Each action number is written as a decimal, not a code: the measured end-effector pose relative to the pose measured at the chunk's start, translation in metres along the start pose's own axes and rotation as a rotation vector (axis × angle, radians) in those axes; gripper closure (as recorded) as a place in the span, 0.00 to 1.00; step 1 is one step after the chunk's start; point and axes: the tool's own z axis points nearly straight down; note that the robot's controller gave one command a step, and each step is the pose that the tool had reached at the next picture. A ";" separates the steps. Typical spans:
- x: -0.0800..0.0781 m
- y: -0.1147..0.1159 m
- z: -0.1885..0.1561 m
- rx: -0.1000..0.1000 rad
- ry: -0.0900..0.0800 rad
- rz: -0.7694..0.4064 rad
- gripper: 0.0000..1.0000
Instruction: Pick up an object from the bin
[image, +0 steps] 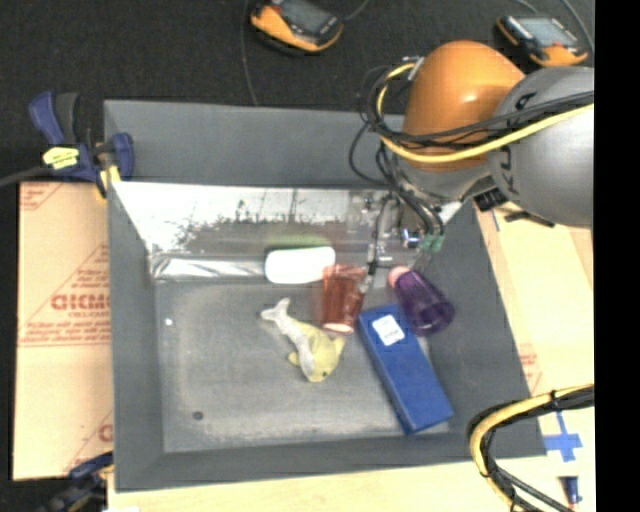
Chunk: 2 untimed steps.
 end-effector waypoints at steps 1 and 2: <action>-0.001 0.000 -0.006 0.000 -0.009 0.000 0.00; 0.016 -0.007 0.071 -0.001 -0.012 0.016 0.00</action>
Offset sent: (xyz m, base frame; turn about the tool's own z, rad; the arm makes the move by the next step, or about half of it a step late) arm -0.0237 -0.0099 -0.0965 0.0243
